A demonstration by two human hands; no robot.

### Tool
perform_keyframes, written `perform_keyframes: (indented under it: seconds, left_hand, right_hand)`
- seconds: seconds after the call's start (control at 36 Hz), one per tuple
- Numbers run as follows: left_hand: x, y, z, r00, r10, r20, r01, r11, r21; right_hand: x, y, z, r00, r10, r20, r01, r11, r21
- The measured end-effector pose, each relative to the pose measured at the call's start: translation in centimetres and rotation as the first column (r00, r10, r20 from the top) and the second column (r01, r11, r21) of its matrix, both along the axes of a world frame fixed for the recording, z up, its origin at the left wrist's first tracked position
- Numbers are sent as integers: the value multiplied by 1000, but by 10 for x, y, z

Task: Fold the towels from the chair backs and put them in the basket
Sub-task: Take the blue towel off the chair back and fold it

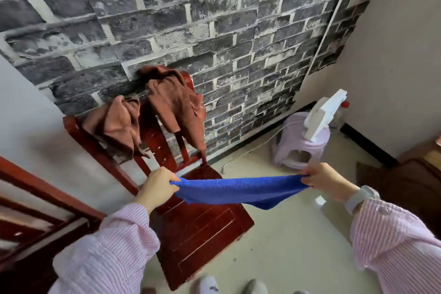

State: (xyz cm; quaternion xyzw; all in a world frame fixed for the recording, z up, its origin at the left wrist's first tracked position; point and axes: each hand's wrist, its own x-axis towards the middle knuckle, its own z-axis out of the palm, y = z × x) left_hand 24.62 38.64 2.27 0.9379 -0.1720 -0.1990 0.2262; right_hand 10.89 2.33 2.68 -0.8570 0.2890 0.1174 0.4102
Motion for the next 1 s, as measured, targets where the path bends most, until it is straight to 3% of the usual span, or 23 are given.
perform_keyframes:
  seconds: [0.08, 0.14, 0.31, 0.44, 0.58, 0.72, 0.89, 1.0]
  left_hand:
    - [-6, 16, -17, 999, 0, 34, -2, 999, 50]
    - [-6, 28, -30, 997, 43, 60, -47, 997, 56]
    - [4, 50, -36, 918, 330, 221, -343, 939, 20]
    - [23, 74, -39, 865, 425, 266, -401, 905, -141]
    - [21, 95, -41, 833, 441, 333, -353, 888, -294]
    - [3, 117, -71, 826, 400, 397, -310, 911, -273]
    - [-34, 130, -149, 894, 322, 312, -278, 944, -177]
    - [-68, 131, -208, 941, 321, 109, -317, 947, -60]
  right_hand:
    - [2, 14, -17, 975, 170, -144, -191, 970, -150]
    - [8, 26, -22, 972, 172, -161, -205, 954, -217]
    - [42, 51, -42, 988, 148, 53, -123, 939, -321]
    - [75, 82, -42, 977, 54, 205, 13, 950, -312]
    - [88, 109, -39, 946, -56, 318, 110, 982, -154]
    - [85, 124, -66, 935, -121, 333, 151, 986, -68]
    - [57, 132, -138, 985, -101, 138, 110, 992, -60]
    - [23, 128, -200, 991, 20, -130, -35, 993, -111]
